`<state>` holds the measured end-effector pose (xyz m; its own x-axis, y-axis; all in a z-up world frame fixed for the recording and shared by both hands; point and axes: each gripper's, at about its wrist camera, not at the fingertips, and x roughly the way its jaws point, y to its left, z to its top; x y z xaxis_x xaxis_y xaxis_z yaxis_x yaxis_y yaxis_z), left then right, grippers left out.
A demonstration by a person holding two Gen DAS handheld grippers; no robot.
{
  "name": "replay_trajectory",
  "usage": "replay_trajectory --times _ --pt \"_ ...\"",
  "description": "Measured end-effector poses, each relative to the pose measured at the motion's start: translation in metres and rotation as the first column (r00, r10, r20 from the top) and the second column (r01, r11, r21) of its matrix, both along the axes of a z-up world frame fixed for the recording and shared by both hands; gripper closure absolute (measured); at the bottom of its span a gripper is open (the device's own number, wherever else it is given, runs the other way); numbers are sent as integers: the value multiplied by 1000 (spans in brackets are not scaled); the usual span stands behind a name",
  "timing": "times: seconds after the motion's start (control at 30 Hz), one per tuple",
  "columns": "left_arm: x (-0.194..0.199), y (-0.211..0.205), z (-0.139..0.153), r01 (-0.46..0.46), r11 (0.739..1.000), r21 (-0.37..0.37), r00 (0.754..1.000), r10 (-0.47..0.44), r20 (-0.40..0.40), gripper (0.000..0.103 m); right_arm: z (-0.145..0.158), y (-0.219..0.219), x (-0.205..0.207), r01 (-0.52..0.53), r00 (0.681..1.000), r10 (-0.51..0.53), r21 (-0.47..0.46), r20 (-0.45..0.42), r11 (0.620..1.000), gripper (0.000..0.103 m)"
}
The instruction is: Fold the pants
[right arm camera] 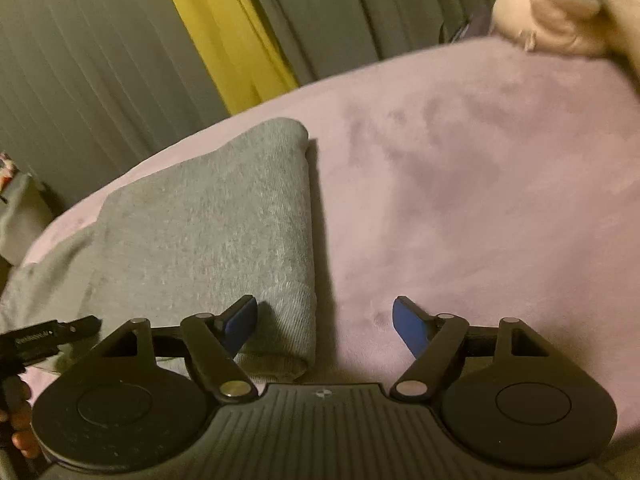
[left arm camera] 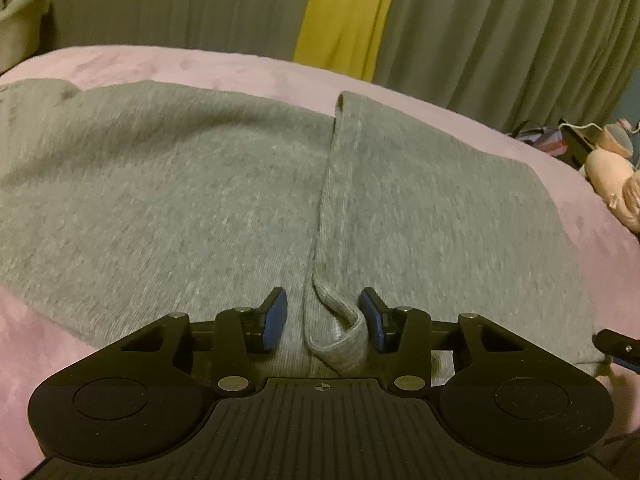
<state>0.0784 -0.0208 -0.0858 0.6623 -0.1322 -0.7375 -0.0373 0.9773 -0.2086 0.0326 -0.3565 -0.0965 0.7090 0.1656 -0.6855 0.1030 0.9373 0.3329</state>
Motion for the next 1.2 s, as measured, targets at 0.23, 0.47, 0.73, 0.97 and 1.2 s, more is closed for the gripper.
replay_trajectory --times 0.23,0.47,0.73,0.97,1.2 --pt "1 2 0 -13 1000 -3 1000 13 0 54 18 36 4 -21 996 35 -168 80 986 28" --pt "0 6 1 -28 999 -17 1000 28 -8 48 16 89 18 -230 959 270 -321 84 919 48" --pt "-6 73 11 -266 931 -250 960 279 19 35 -11 98 5 -252 948 306 -373 92 893 46" --pt "-48 228 14 -505 666 -549 797 603 -1 28 -11 93 5 -231 954 278 -319 110 919 41" --pt "-69 310 -5 -528 592 -609 763 645 -35 19 -13 95 5 -215 957 264 -321 119 922 33"
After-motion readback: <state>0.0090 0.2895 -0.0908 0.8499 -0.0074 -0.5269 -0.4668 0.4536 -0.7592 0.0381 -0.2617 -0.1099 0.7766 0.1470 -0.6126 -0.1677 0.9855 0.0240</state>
